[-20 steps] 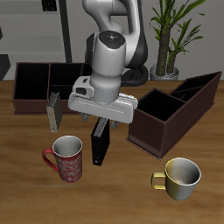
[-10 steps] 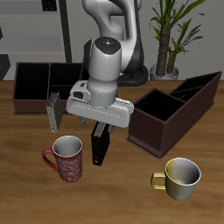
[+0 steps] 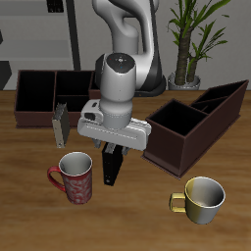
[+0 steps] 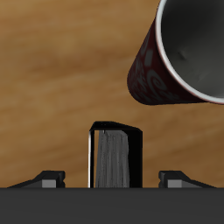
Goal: Place the black book into the back desk caddy's right compartment
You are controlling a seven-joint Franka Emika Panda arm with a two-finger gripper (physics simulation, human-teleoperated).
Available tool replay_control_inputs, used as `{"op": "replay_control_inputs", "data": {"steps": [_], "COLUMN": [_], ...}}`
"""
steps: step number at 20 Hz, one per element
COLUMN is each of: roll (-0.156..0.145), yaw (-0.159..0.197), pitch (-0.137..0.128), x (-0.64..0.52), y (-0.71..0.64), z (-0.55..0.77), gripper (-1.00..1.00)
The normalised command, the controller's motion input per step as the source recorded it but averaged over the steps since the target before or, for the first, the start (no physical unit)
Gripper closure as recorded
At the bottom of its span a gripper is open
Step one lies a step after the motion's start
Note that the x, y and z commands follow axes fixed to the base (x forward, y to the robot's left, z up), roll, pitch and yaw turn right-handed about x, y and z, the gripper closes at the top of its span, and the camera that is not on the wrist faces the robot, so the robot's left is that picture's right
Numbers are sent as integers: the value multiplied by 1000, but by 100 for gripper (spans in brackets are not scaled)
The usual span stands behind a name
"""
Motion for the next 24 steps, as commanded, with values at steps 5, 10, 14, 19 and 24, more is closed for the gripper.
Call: {"op": "replay_control_inputs", "data": {"steps": [5, 10, 14, 19, 24], "roll": [15, 6, -9, 2, 7], "yaw": [-5, 10, 18, 19, 10], "pitch": [-9, -22, -29, -37, -34], "x": [-25, -77, -137, -285, -300], "y": [12, -33, -70, -106, -72], "z": [110, 289, 353, 450, 353], "gripper": [100, 100, 100, 100, 100]}}
